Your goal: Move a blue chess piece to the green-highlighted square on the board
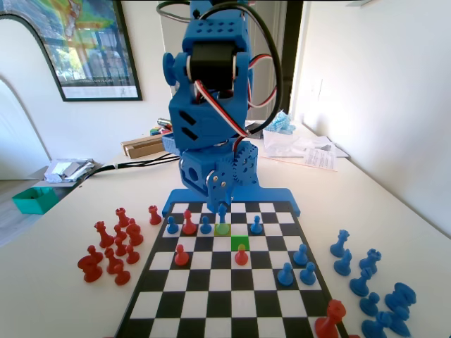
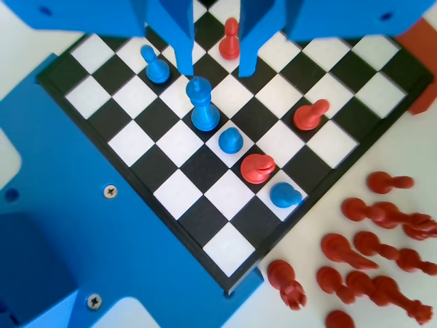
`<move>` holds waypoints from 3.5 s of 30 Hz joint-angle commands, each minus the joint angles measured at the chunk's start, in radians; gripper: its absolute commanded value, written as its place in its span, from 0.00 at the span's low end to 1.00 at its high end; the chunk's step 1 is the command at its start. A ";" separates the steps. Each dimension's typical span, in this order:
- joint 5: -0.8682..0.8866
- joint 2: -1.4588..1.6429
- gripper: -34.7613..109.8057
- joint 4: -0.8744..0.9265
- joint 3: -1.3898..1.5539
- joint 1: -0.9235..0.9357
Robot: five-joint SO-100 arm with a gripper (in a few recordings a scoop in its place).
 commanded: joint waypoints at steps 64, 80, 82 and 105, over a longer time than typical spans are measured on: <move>0.241 -0.008 0.25 0.080 -0.163 -0.074; 0.388 -0.054 0.25 -0.146 0.011 -0.153; 0.388 -0.063 0.25 -0.158 0.018 -0.156; 0.367 -0.057 0.35 -0.152 -0.014 -0.126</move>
